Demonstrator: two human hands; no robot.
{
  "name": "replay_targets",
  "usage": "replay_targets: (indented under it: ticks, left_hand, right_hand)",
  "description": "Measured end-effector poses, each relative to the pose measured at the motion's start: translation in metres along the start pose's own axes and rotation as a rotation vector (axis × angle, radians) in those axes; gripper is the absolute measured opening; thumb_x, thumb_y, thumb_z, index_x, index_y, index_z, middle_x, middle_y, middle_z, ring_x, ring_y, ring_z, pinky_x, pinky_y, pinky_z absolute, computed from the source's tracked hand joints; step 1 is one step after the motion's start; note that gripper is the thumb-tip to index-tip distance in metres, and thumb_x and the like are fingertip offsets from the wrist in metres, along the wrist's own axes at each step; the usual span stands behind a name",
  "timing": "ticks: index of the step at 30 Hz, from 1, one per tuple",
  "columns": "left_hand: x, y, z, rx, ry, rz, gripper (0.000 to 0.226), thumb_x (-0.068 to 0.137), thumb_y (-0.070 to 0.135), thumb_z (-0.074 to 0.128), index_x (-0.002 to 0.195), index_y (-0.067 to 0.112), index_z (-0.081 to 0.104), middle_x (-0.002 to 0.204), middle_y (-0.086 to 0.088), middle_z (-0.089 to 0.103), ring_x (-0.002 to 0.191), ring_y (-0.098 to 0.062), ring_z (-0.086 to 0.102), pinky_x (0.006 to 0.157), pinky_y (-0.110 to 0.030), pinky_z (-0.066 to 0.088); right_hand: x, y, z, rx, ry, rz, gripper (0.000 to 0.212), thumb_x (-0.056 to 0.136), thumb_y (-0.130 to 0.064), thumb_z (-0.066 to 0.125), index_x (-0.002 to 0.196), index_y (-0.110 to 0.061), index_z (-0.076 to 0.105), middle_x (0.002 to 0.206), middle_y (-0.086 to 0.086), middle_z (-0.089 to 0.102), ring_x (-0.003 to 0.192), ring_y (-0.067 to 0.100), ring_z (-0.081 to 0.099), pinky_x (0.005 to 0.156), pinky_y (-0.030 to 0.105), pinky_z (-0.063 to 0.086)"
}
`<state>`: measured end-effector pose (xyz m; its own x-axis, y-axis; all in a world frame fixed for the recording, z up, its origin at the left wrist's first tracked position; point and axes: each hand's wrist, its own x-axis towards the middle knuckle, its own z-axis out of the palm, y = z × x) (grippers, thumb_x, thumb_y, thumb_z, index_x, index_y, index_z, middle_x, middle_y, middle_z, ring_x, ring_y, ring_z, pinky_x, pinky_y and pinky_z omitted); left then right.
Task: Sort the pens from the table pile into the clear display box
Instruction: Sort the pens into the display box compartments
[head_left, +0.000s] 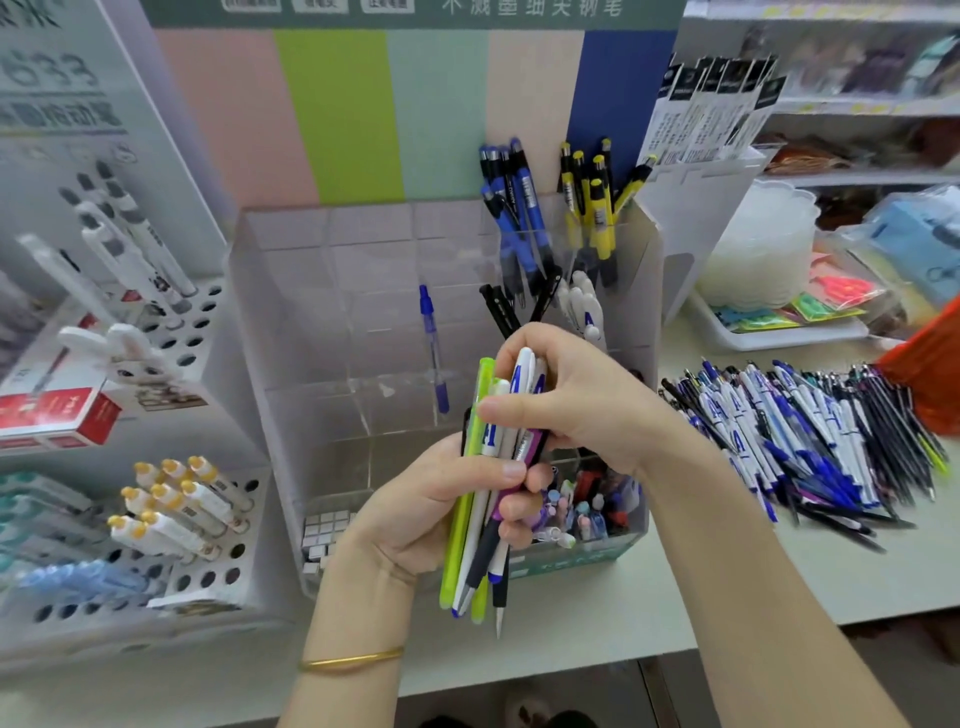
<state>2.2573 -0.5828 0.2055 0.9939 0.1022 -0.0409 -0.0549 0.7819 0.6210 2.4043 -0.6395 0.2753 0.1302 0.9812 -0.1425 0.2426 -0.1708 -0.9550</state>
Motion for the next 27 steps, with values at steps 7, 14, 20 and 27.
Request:
replay_targets:
  ticks: [7, 14, 20, 27]
  left_hand:
    - [-0.001, -0.001, 0.003, -0.145, 0.012, -0.018, 0.03, 0.086, 0.003, 0.065, 0.112, 0.007, 0.051, 0.085, -0.005, 0.057, 0.063, -0.007, 0.052, 0.057, -0.019, 0.048]
    - [-0.003, 0.003, 0.0, -0.138, -0.074, -0.024, 0.043, 0.091, 0.002, 0.058, 0.126, 0.008, 0.034, 0.088, -0.006, 0.057, 0.067, -0.008, 0.055, 0.058, -0.019, 0.047]
    - [-0.004, 0.008, -0.006, -0.15, -0.05, -0.022, 0.037, 0.091, -0.001, 0.056, 0.126, 0.001, 0.045, 0.087, -0.006, 0.053, 0.065, -0.008, 0.053, 0.057, -0.018, 0.045]
    - [0.018, 0.008, 0.004, -0.094, 0.149, 0.083, 0.061, 0.071, 0.001, 0.08, 0.125, -0.002, 0.052, 0.091, -0.011, 0.063, 0.061, -0.01, 0.054, 0.052, -0.021, 0.049]
  right_hand:
    - [0.003, 0.004, -0.001, 0.092, 0.069, 0.019, 0.013, 0.086, -0.015, 0.069, 0.089, -0.014, 0.057, 0.069, -0.002, 0.062, 0.065, 0.012, 0.065, 0.054, 0.026, 0.052]
    - [0.01, -0.008, -0.021, 0.155, 0.233, -0.1, 0.011, 0.094, -0.011, 0.057, 0.086, -0.013, 0.05, 0.06, 0.0, 0.046, 0.042, 0.007, 0.035, 0.038, 0.017, 0.029]
    - [0.013, -0.022, -0.046, 0.21, 0.477, -0.191, 0.015, 0.098, -0.011, 0.049, 0.085, -0.016, 0.042, 0.071, 0.008, 0.051, 0.044, 0.007, 0.038, 0.037, 0.015, 0.03]
    - [0.007, -0.03, -0.072, -0.15, 1.087, -0.558, 0.013, 0.092, -0.012, 0.052, 0.091, -0.014, 0.039, 0.078, -0.009, 0.042, 0.068, -0.006, 0.05, 0.066, 0.012, 0.04]
